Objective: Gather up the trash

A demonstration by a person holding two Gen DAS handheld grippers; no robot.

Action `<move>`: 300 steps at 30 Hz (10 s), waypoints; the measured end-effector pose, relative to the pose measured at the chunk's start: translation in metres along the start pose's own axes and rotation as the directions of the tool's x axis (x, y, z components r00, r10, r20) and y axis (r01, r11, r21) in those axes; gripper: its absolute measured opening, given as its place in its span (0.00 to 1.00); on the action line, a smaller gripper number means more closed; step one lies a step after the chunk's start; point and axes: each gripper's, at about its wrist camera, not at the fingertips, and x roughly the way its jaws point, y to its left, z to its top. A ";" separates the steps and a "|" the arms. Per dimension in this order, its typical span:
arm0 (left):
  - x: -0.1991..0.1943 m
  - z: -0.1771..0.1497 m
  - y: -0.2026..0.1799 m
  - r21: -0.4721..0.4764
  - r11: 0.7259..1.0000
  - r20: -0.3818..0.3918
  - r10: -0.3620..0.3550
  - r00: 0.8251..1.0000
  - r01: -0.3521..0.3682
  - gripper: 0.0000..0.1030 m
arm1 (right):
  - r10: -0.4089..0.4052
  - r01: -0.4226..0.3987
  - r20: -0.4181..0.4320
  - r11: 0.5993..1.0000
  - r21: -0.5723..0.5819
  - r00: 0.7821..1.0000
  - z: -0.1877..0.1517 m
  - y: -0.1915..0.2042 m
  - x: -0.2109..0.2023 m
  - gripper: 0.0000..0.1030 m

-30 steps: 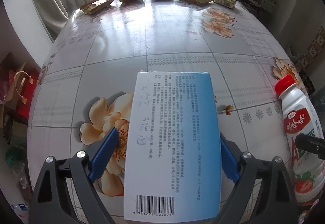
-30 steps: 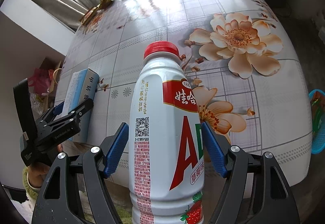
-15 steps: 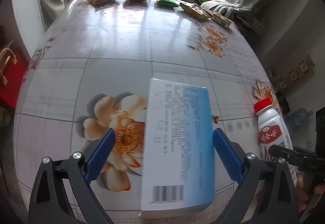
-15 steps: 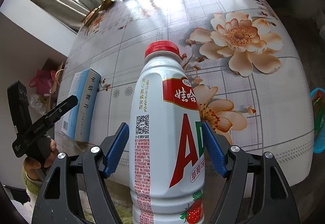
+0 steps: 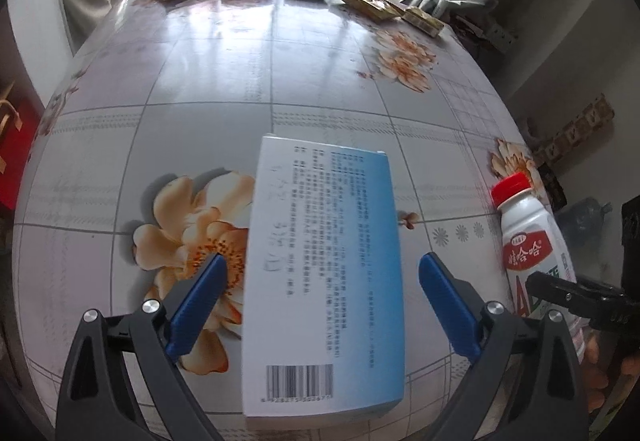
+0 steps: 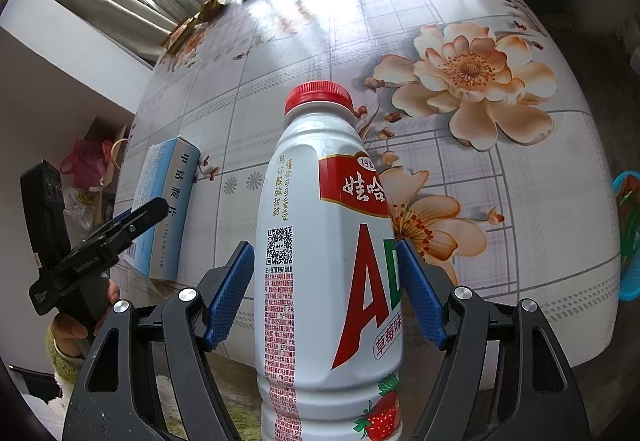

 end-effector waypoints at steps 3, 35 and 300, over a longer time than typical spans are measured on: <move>0.004 -0.001 -0.007 0.040 0.998 0.001 0.053 0.999 -0.053 0.92 | 0.000 0.000 0.001 1.000 -0.001 1.000 0.000 0.000 0.000 0.67; 0.000 -0.010 -0.014 0.049 0.987 0.063 0.149 0.987 -0.153 0.67 | 0.020 -0.021 0.031 0.999 0.029 0.999 -0.009 -0.005 -0.007 0.56; -0.054 -0.050 -0.163 0.144 0.951 0.147 0.253 0.956 -0.273 0.95 | -0.527 0.525 0.425 0.841 0.131 0.736 -0.119 -0.052 -0.132 0.92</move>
